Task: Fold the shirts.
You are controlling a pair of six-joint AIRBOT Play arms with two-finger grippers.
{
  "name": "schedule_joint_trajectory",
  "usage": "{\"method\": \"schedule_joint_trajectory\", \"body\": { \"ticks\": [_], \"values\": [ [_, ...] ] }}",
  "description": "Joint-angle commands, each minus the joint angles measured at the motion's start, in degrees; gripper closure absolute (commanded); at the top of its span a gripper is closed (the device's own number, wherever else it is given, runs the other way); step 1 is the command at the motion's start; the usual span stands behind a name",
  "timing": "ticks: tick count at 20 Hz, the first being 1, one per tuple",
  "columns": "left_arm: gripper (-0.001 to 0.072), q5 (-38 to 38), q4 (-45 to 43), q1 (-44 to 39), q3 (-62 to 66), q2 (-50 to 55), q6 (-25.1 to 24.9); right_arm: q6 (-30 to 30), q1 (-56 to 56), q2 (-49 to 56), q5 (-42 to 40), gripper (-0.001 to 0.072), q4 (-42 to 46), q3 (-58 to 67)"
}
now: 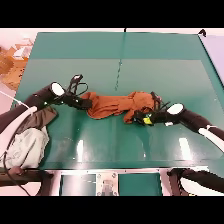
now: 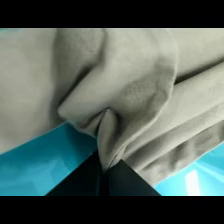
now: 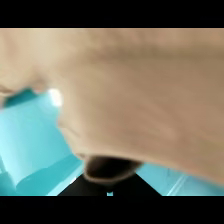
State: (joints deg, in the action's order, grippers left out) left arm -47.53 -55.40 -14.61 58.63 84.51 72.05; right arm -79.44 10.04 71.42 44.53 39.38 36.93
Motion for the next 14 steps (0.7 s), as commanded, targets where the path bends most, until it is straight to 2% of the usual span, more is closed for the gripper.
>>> {"method": "schedule_joint_trajectory", "body": {
  "ticks": [1,6,11,14],
  "values": [
    [0.0684,-8.5,-4.5,4.0,5.7,-1.8,2.0,-0.3,-8.0,-4.8,10.3,0.0692,4.8,8.2],
    [0.0684,-10.4,-5.9,8.5,21.6,-13.2,2.7,-0.3,-28.1,-19.0,21.7,0.0692,4.6,32.3],
    [0.0684,-11.3,-5.2,8.5,43.2,-21.6,2.9,0.6,-37.6,-24.3,22.0,0.0692,4.7,56.4],
    [0.0684,-15.0,-5.2,8.5,57.3,-24.9,2.9,0.6,-41.5,-27.5,21.6,0.0692,5.0,64.8]
  ]
}}
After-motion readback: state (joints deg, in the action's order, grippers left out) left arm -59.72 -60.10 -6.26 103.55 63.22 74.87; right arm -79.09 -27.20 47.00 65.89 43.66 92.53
